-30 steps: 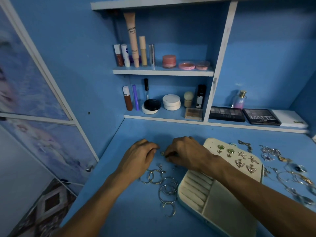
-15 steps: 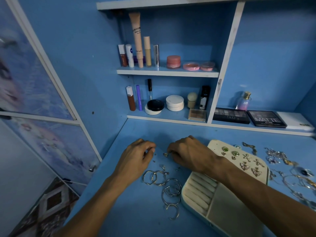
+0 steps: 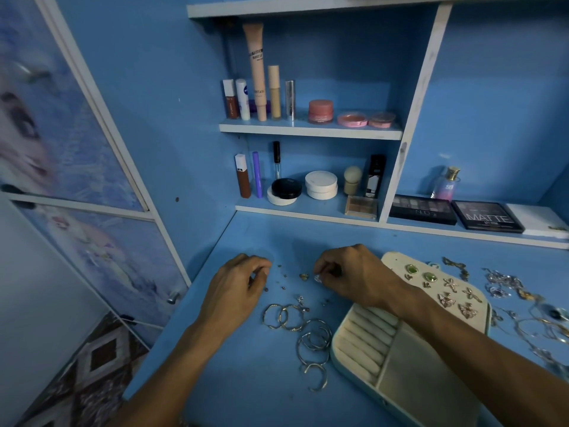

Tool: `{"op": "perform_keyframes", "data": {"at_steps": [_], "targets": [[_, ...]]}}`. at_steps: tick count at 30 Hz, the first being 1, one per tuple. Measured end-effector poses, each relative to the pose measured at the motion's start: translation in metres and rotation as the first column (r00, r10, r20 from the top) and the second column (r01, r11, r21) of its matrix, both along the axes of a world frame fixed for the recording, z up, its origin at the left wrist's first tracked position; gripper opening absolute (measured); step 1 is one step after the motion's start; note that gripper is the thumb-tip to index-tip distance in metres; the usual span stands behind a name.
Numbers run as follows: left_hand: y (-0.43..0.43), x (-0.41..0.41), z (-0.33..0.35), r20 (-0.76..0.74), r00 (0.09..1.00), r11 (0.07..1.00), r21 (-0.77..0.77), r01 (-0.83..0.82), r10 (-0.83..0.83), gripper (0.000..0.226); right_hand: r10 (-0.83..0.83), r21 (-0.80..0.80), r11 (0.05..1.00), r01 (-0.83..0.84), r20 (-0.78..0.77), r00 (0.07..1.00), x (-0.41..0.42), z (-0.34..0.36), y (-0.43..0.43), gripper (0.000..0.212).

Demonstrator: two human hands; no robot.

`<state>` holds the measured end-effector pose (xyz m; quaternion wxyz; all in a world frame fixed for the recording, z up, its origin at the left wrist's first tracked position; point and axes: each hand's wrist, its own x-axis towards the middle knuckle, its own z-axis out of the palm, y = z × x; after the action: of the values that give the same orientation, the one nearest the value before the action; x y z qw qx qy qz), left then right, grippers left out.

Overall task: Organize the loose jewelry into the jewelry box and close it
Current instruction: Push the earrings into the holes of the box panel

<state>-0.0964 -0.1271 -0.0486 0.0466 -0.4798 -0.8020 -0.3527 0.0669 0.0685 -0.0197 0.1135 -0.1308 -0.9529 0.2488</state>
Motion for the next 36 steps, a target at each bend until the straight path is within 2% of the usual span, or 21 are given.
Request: {"op": "perform_keyframes", "data": {"at_steps": [3, 8, 10, 13, 16, 20, 26, 30, 36], "targets": [[-0.006, -0.003, -0.002, -0.016, 1.0, 1.0, -0.016, -0.026, 0.026, 0.01, 0.048, 0.19, 0.98, -0.052, 0.026, 0.998, -0.001, -0.004, -0.005, 0.015], [-0.008, -0.001, -0.003, -0.027, 1.0, 1.0, -0.025, -0.014, 0.013, 0.008, 0.12, 0.327, 0.938, -0.119, 0.017, 0.993, -0.001, 0.0, -0.011, 0.011], [-0.009, -0.001, -0.003, -0.024, 1.0, 1.0, -0.03, -0.006, 0.006, 0.008, 0.15, 0.311, 0.937, -0.157, 0.047, 0.988, 0.0, 0.001, -0.013, 0.01], [-0.011, -0.001, -0.005, -0.014, 1.0, 1.0, -0.022, -0.004, 0.004, 0.008, 0.154, 0.164, 0.972, -0.166, 0.084, 0.984, -0.001, 0.004, -0.014, 0.013], [-0.012, -0.003, -0.006, 0.018, 1.0, 1.0, -0.006, -0.005, 0.005, 0.009, 0.11, 0.046, 0.993, -0.112, 0.043, 0.993, -0.011, 0.012, -0.01, 0.014], [-0.012, -0.006, -0.01, 0.056, 0.998, 1.0, -0.003, -0.021, 0.021, 0.011, 0.051, 0.077, 0.996, -0.053, 0.036, 0.998, -0.036, 0.019, -0.011, 0.01], [-0.01, -0.008, -0.012, 0.074, 0.997, 0.999, 0.022, -0.029, 0.027, 0.011, 0.0, 0.221, 0.975, -0.03, 0.138, 0.99, -0.058, 0.019, -0.02, 0.015], [-0.011, -0.01, -0.014, 0.063, 0.998, 0.999, 0.026, -0.032, 0.03, 0.01, -0.071, 0.254, 0.967, 0.03, 0.155, 0.985, -0.062, 0.018, -0.017, 0.014], [-0.01, -0.009, -0.014, 0.049, 0.998, 0.999, 0.027, -0.036, 0.034, 0.008, -0.003, 0.24, 0.97, -0.038, 0.169, 0.986, -0.062, 0.021, -0.024, 0.015]]}}
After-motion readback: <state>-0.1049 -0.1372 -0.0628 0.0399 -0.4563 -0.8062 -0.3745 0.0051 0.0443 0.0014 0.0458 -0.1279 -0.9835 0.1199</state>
